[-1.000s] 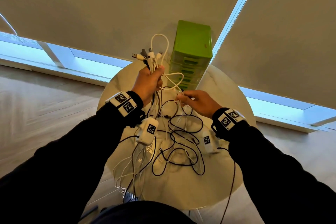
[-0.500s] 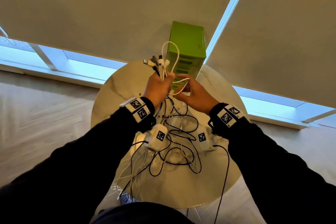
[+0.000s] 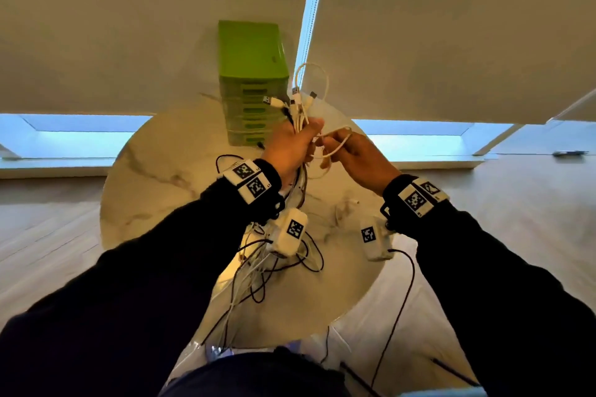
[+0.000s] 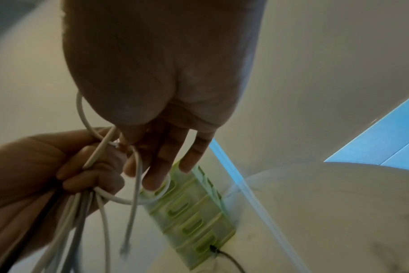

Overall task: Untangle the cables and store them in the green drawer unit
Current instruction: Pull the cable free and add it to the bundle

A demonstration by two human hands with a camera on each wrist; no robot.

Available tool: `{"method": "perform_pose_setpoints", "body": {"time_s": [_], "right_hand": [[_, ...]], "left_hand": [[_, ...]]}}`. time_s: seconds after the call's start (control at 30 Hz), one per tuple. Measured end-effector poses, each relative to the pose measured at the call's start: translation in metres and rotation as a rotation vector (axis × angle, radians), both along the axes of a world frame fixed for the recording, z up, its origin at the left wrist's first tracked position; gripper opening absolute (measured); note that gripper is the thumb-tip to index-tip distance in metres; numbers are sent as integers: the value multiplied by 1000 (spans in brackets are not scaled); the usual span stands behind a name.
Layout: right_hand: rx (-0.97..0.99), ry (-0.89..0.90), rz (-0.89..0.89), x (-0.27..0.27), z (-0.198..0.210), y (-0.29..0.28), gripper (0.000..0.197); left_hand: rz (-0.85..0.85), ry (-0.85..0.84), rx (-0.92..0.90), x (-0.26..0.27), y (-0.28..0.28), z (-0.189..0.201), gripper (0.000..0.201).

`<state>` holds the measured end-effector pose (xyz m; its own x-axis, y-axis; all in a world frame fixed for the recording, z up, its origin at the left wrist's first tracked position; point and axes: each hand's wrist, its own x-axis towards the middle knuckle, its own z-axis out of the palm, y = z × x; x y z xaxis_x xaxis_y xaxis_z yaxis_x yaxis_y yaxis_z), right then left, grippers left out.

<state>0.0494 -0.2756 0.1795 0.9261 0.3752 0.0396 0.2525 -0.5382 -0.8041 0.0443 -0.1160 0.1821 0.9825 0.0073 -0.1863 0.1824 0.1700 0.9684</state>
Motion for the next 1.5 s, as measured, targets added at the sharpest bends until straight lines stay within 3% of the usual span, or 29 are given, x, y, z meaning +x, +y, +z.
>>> {"method": "perform_pose_setpoints", "body": {"time_s": [0.23, 0.43, 0.6, 0.73, 0.87, 0.93, 1.03, 1.2, 1.37, 1.5], "right_hand": [[-164, -42, -297, -15, 2, -107, 21], [-630, 208, -224, -45, -48, -195, 20], [-718, 395, -290, -62, -82, -228, 19], [-503, 157, -343, -49, -75, -214, 79], [-397, -259, -225, -20, -47, -184, 95], [-437, -400, -233, -12, -38, -178, 93], [-390, -358, -178, -2, -39, -175, 89], [-270, -200, -109, 6, -32, -159, 42], [-369, -212, -108, 2, -13, -185, 28], [-582, -3, -206, -13, -21, -236, 29]], "left_hand": [[13, 56, 10, 7, -57, 10, 21], [-54, 49, -62, 13, -101, 28, 24], [-189, 71, 94, 5, -129, 6, 28], [-256, 99, 161, -7, -140, -13, 23], [-300, 72, 233, -10, -144, -18, 25], [-291, 69, 256, -8, -140, -17, 30], [-316, 50, 245, -3, -130, -15, 34], [-350, 9, 233, -2, -123, -11, 30], [-193, 109, 95, 8, -124, -9, 41], [-200, 82, -33, 12, -132, 0, 37]]}}
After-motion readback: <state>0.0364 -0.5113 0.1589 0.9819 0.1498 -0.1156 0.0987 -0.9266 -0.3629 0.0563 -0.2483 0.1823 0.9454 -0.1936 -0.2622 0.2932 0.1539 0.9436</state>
